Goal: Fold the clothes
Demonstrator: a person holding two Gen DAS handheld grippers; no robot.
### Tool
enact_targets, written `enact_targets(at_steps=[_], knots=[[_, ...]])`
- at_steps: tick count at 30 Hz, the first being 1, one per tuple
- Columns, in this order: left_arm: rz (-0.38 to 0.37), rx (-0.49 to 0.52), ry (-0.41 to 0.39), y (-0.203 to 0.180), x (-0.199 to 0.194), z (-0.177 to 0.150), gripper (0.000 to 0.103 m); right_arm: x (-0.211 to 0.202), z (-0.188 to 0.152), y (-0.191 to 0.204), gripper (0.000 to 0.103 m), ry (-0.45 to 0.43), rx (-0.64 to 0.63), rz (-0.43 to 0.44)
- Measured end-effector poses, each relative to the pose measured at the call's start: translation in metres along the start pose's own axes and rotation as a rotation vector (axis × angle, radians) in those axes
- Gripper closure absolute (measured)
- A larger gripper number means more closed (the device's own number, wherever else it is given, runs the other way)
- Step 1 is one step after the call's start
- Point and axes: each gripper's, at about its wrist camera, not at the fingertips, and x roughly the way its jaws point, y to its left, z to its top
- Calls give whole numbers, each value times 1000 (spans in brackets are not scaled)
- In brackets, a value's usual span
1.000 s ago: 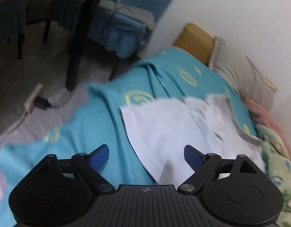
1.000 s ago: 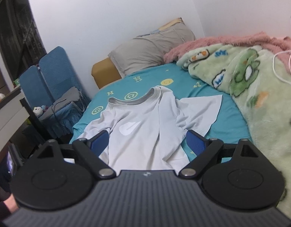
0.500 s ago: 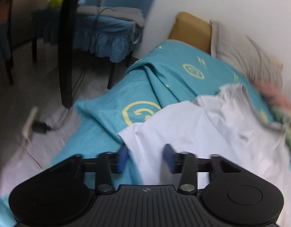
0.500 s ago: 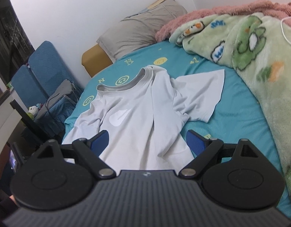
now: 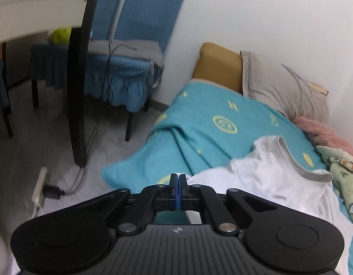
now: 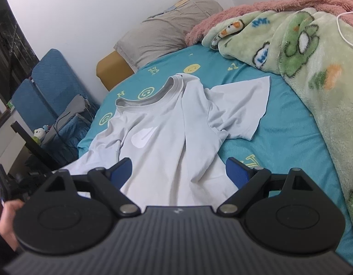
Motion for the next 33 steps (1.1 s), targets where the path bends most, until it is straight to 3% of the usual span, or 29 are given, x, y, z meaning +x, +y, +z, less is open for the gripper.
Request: enact_targets(at_steps=[6, 15, 18, 19, 20, 22, 24, 27, 29, 33], knots=[[156, 178, -103, -29, 13, 63, 103, 4, -1, -3, 13, 13, 6, -6], [364, 134, -48, -25, 79, 93, 102, 18, 0, 2, 13, 6, -55, -54], [433, 119, -30, -24, 101, 103, 91, 24, 2, 2, 13, 5, -59, -65], [438, 100, -12, -21, 106, 104, 81, 26, 2, 3, 13, 6, -62, -62], [394, 47, 39, -14, 105, 96, 70, 27, 2, 4, 13, 7, -64, -59], [308, -28, 146, -7, 94, 77, 67, 29, 2, 6, 13, 9, -70, -53], [248, -42, 251, -5, 70, 54, 61, 31, 3, 8, 13, 11, -75, -47], [166, 15, 387, -19, 14, 13, 55, 26, 1, 15, 13, -5, -100, -42], [103, 71, 471, -35, -29, -17, 44, 16, 0, 19, 13, -22, -119, -45], [-5, 177, 624, -72, -105, -82, 41, -6, -4, 22, 13, -53, -141, -56]])
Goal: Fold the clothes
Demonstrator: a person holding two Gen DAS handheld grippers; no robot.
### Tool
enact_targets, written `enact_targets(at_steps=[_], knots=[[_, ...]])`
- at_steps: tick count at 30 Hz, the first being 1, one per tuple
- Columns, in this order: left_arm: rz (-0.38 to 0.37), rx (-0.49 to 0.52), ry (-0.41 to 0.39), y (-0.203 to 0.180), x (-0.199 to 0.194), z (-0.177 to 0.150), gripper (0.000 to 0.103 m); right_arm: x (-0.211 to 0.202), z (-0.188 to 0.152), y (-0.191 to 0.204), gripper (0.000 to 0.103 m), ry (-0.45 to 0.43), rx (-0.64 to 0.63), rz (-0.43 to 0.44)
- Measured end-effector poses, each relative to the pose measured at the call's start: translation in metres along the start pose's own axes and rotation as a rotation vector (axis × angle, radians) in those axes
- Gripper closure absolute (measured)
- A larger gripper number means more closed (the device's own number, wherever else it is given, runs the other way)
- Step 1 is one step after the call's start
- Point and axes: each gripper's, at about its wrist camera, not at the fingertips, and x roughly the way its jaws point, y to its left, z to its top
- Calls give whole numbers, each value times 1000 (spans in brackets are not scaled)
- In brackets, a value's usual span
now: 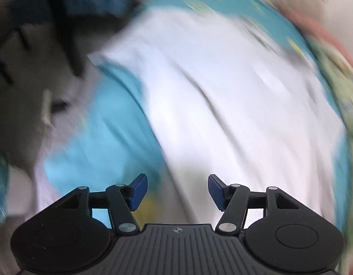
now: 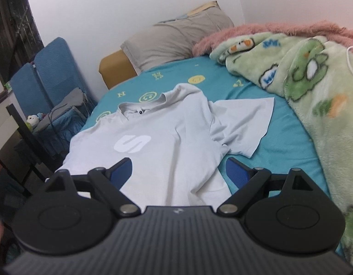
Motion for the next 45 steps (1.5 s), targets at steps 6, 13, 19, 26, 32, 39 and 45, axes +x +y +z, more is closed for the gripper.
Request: enact_targets(at_steps=[6, 13, 19, 26, 32, 39, 45], knots=[[32, 149, 140, -56, -8, -93, 39, -34, -5, -1, 13, -30, -10, -11], [62, 173, 140, -60, -18, -115, 97, -62, -10, -8, 13, -57, -3, -3], [79, 225, 133, -47, -54, -112, 101, -61, -8, -11, 13, -58, 10, -2], [299, 238, 204, -10, -54, -105, 100, -60, -6, -9, 13, -75, -2, -1], [379, 238, 180, -3, -62, -96, 49, -63, -7, -9, 13, -81, -12, -4], [260, 288, -121, -52, -102, -89, 19, -64, -7, -4, 13, -94, -37, -15], [153, 298, -424, -113, -119, -85, 9, -68, -7, -3, 13, -118, -44, -23]])
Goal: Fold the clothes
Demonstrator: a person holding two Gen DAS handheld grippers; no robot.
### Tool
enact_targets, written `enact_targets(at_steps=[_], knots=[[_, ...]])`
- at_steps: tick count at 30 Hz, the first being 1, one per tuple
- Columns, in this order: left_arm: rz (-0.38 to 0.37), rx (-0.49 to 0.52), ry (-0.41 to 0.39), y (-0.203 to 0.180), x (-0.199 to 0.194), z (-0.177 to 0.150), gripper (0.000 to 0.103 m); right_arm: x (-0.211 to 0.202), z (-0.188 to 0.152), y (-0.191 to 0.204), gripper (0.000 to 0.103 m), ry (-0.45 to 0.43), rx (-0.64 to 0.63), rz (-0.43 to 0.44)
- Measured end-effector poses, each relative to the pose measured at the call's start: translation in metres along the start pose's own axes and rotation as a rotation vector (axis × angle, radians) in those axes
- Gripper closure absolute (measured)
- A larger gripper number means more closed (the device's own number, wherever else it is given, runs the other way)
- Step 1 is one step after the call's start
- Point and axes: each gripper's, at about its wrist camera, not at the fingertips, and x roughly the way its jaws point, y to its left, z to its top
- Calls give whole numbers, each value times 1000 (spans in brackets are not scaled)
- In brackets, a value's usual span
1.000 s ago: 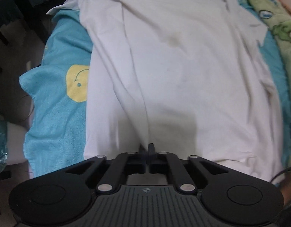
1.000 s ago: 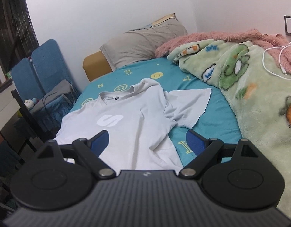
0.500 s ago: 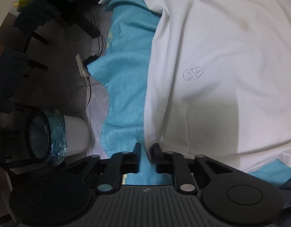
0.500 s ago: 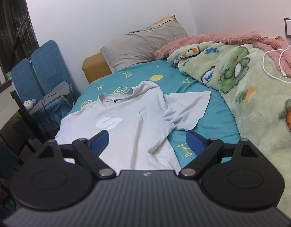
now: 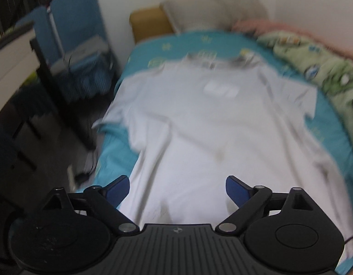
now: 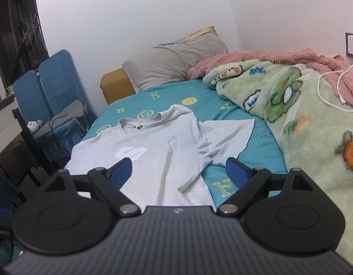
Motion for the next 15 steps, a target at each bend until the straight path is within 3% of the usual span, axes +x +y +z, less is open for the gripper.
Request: enact_targets(at_steps=[4, 7, 12, 15], knots=[[-27, -68, -127, -11, 15, 5, 0, -2, -1, 3, 13, -9, 2, -6], [-53, -90, -159, -22, 33, 4, 0, -4, -1, 9, 13, -13, 0, -3], [-75, -159, -225, -6, 69, -25, 0, -5, -1, 13, 13, -38, -43, 1], [-63, -166, -251, 0, 68, -36, 0, 3, 0, -1, 13, -30, 38, 36]])
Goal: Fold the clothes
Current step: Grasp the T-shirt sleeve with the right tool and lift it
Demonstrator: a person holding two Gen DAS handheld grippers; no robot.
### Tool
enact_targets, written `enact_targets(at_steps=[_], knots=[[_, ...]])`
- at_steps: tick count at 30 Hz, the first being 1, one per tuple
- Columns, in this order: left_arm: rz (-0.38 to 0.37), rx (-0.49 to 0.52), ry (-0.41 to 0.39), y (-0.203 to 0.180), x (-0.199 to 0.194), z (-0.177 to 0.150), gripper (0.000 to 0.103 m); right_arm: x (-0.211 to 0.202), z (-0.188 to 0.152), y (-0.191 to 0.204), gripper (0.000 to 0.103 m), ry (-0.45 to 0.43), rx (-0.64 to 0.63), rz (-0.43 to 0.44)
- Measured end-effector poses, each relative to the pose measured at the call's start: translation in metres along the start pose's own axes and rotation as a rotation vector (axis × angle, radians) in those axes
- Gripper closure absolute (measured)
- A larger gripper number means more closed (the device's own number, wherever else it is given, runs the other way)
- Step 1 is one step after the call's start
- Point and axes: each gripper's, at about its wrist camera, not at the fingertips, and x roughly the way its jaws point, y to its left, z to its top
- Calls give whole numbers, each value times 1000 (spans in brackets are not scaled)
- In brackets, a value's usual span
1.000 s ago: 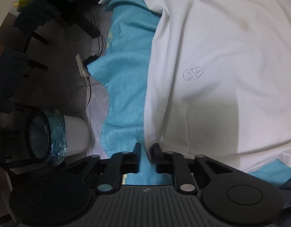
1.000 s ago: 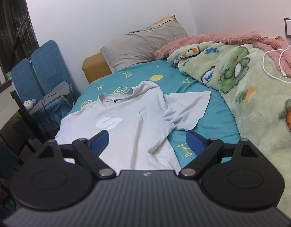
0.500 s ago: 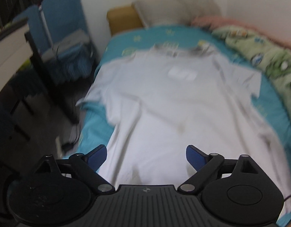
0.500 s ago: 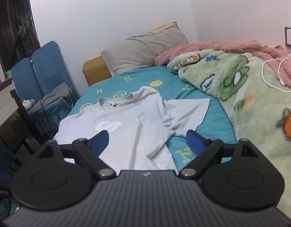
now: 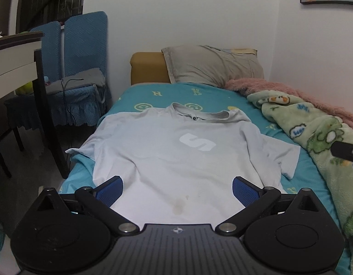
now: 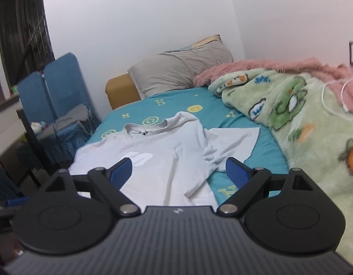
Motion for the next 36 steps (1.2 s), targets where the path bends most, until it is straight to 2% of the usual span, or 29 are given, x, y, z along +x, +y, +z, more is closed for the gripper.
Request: enact_targets(at_steps=[3, 6, 11, 23, 31, 32, 33, 34, 36], knots=[[-1, -25, -11, 11, -8, -2, 0, 22, 3, -30, 13, 18, 192, 42], [-24, -107, -5, 29, -15, -5, 0, 44, 5, -60, 13, 36, 384, 83], [-30, -220, 44, 48, -5, -12, 0, 94, -5, -107, 12, 93, 650, 126], [-44, -317, 190, 50, 48, -27, 0, 212, -56, -121, 13, 129, 944, 115], [-22, -361, 255, 54, 76, -35, 0, 232, -54, -129, 13, -8, 1022, 13], [-20, -360, 257, 53, 77, -35, 0, 234, -54, -131, 22, -17, 1020, 8], [-18, -359, 258, 53, 77, -35, 0, 237, -55, -134, 39, -9, 1018, -18], [-17, -358, 260, 52, 78, -35, 0, 239, -56, -138, 49, 1, 1024, -38], [-13, -356, 263, 51, 79, -36, 0, 243, -63, -148, 87, 18, 1048, -69]])
